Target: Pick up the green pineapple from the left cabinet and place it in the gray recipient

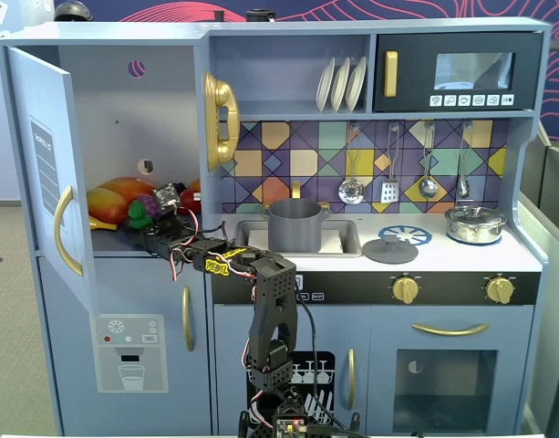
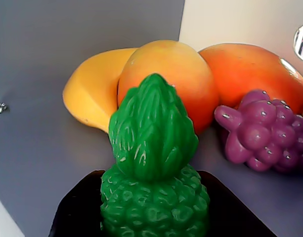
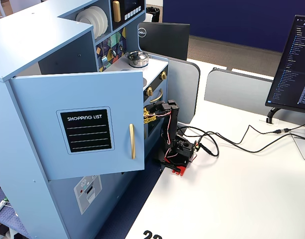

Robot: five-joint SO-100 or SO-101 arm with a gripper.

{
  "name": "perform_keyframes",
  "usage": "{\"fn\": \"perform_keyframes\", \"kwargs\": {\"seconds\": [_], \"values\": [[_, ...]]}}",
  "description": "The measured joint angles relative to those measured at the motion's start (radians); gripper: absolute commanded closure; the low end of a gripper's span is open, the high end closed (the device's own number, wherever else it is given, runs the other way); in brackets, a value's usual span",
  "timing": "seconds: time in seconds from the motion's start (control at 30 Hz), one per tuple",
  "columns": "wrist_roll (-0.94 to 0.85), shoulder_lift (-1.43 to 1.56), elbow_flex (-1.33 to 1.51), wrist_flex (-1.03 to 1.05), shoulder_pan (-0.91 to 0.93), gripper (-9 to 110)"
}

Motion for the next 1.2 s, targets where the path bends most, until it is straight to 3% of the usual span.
{"fn": "perform_keyframes", "kwargs": {"seconds": [0.33,0.63,0.9,1.2], "values": [[0.051,0.341,0.098,0.098,-0.193,102],[0.011,0.908,0.417,0.215,-0.164,102],[0.117,1.132,0.377,0.396,0.199,102],[0.325,1.078,0.262,0.457,0.730,102]]}}
